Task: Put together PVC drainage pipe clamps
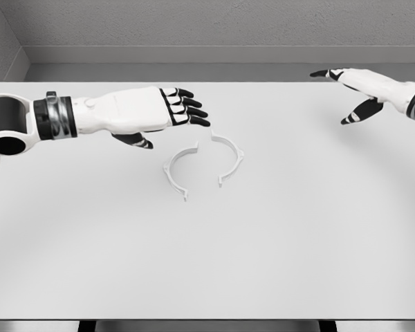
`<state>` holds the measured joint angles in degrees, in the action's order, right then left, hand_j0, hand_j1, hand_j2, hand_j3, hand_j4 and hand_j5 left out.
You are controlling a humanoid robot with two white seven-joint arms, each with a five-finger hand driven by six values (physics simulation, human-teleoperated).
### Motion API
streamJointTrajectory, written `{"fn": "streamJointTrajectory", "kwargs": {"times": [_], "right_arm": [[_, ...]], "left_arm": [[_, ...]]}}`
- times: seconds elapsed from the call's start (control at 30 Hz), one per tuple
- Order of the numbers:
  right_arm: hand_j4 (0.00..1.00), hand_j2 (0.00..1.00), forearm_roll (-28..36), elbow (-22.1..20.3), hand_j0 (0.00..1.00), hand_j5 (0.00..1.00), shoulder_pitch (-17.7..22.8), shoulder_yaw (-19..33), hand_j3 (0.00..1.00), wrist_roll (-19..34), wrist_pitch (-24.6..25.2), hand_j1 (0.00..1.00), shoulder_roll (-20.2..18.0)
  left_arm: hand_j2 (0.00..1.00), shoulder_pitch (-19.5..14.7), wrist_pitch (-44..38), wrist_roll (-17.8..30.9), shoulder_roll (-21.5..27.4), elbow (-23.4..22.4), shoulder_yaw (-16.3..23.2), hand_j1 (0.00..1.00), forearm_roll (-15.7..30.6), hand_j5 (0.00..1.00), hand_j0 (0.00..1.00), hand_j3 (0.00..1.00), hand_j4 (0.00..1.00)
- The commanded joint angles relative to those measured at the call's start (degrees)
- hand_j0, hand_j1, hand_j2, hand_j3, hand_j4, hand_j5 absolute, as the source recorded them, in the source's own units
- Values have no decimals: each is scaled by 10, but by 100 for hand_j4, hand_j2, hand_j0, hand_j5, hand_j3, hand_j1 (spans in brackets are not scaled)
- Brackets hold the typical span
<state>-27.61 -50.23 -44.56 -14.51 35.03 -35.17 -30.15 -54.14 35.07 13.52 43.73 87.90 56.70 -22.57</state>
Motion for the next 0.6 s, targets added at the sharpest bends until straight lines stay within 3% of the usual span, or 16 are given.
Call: {"fn": "streamJointTrajectory", "kwargs": {"times": [0.0,0.57], "right_arm": [[100,100,5,-5,100,100,-1,1,100,0,2,100,-2],[100,100,8,-4,100,100,11,14,100,0,2,100,14]], "left_arm": [[100,0,-1,-2,0,0,2,100,-2,100,100,100,100],[100,10,-1,-2,1,-11,7,100,-34,100,100,100,100]]}}
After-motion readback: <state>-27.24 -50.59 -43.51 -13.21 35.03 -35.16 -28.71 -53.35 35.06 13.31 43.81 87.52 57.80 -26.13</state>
